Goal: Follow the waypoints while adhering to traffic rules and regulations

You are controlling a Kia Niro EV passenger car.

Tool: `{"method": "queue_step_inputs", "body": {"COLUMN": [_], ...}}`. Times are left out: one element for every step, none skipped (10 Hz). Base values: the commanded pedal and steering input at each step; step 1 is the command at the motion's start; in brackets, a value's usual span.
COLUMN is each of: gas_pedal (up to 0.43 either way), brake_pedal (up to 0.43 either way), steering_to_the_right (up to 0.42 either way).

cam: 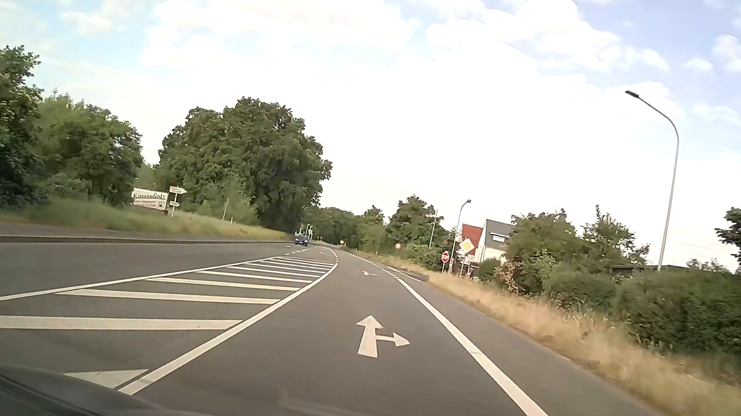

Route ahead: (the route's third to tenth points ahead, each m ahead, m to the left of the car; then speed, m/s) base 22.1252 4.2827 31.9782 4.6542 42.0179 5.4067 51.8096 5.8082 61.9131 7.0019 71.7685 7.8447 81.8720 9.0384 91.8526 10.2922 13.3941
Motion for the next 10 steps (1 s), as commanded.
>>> {"method": "queue_step_inputs", "body": {"gas_pedal": [0.039,0.039,0.039,0.039,0.039,0.039,0.039,0.039,0.039,0.039], "brake_pedal": [0.030,0.024,0.030,0.030,0.030,0.030,0.030,0.030,0.030,0.030], "steering_to_the_right": [-0.005,-0.004,-0.005,-0.005,-0.004,-0.005,-0.005,-0.005,-0.004,-0.005]}}
